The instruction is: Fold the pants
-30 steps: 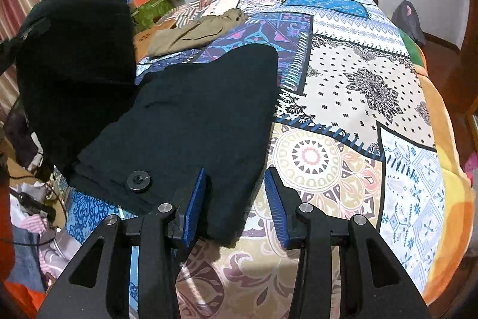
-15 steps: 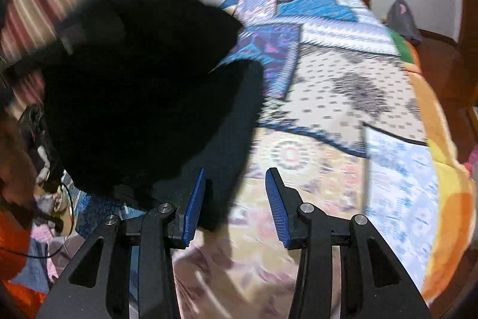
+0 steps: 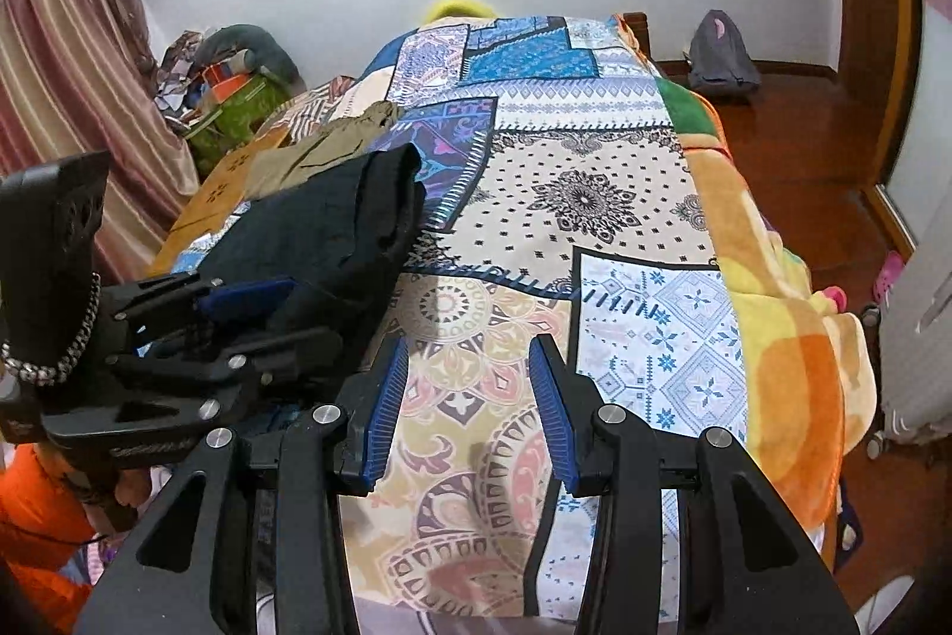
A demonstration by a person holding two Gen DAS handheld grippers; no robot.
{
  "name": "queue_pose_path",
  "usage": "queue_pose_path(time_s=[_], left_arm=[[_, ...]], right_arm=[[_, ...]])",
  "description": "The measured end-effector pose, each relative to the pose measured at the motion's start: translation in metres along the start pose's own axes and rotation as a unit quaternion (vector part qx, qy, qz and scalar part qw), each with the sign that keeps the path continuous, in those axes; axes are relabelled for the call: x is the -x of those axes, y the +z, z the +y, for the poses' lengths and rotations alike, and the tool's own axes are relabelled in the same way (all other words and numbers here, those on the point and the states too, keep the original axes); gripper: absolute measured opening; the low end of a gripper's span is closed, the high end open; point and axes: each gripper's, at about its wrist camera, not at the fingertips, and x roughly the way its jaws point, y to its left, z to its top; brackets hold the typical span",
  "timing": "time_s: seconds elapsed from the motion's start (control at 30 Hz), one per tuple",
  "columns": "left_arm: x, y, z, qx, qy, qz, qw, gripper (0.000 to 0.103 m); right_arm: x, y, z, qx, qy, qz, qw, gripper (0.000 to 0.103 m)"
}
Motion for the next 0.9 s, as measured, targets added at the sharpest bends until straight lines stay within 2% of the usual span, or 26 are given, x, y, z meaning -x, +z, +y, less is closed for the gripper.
queue_pose_path(time_s=[0.13, 0.2, 0.33, 0.43, 0.6, 0.67, 0.73, 0.8, 0.9], left_arm=[[0.03, 0.009, 0.011, 0.008, 0.015, -0.038, 0.9991, 0.064], [0.045, 0.013, 0.024, 0.019, 0.026, -0.055, 0.9979, 0.067], [0.078, 0.008, 0.067, 0.041, 0.087, -0.085, 0.9917, 0.075], [0.086, -0.008, 0.104, 0.054, 0.144, -0.073, 0.9854, 0.076], [0.075, -0.048, 0.157, 0.077, 0.196, -0.02, 0.9773, 0.076], [0.064, -0.063, 0.173, 0.094, 0.199, 0.003, 0.9754, 0.076], [0.052, -0.076, 0.185, 0.115, 0.181, 0.021, 0.9764, 0.076], [0.047, -0.084, 0.189, 0.129, 0.165, 0.019, 0.9777, 0.076], [0.034, -0.093, 0.178, 0.115, 0.153, 0.015, 0.9813, 0.073]], right_arm=[[0.0, 0.004, 0.01, 0.011, 0.008, -0.005, 1.0, 0.042], [0.001, 0.006, 0.018, 0.019, 0.012, -0.008, 1.0, 0.043], [-0.003, 0.01, 0.036, 0.035, 0.03, -0.011, 0.999, 0.048], [-0.01, 0.01, 0.053, 0.046, 0.04, -0.008, 0.998, 0.052], [-0.027, 0.004, 0.077, 0.051, 0.054, 0.008, 0.997, 0.061], [-0.034, 0.0, 0.083, 0.044, 0.059, 0.017, 0.997, 0.061], [-0.047, -0.004, 0.085, 0.029, 0.066, 0.031, 0.997, 0.061], [-0.058, -0.005, 0.085, 0.017, 0.068, 0.044, 0.997, 0.061], [-0.066, -0.007, 0.084, 0.019, 0.068, 0.045, 0.997, 0.061]])
